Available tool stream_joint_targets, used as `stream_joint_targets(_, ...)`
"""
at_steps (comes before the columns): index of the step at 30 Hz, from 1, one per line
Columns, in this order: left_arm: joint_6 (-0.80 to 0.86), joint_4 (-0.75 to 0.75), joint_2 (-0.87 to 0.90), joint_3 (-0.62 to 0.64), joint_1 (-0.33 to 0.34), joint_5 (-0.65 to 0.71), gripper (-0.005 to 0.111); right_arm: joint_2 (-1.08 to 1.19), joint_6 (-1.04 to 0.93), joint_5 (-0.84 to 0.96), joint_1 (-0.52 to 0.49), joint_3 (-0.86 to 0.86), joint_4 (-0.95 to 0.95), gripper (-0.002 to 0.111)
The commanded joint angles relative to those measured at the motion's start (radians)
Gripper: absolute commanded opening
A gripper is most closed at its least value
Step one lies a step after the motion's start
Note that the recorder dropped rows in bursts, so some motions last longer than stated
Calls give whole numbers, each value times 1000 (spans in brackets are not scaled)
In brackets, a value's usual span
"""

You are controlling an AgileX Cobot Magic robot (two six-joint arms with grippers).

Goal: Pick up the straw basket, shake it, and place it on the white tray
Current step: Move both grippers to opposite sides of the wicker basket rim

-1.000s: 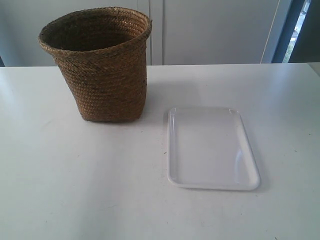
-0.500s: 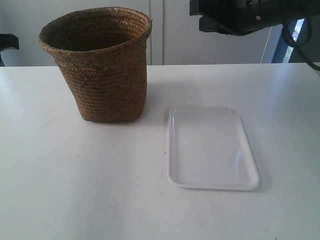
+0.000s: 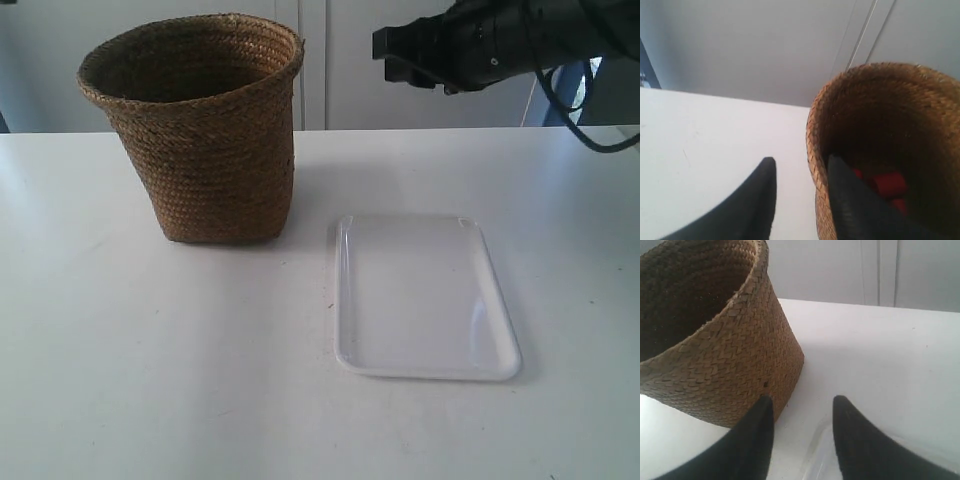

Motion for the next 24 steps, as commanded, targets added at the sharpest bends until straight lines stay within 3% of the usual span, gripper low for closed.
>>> stream_joint_targets(1,0,-20,118,-105,-5,110,48,27,-12,9,-3,-54,4,44)
stream_joint_targets(6,66,-52,272,-310,-5,264,49,91,-11,86,-3,-163,39,67)
stream_joint_targets(13,79,-172,379,-412,-5,377,52,131,-4,133,-1,-165,147,68)
stream_joint_targets(16,79,-162,384,-412,-5,363,64,131,-13,142,3,-165,201,68)
stream_joint_targets(24,86,-148,396,-412,-5,341,65,132,-78,72,83,-170,217,68)
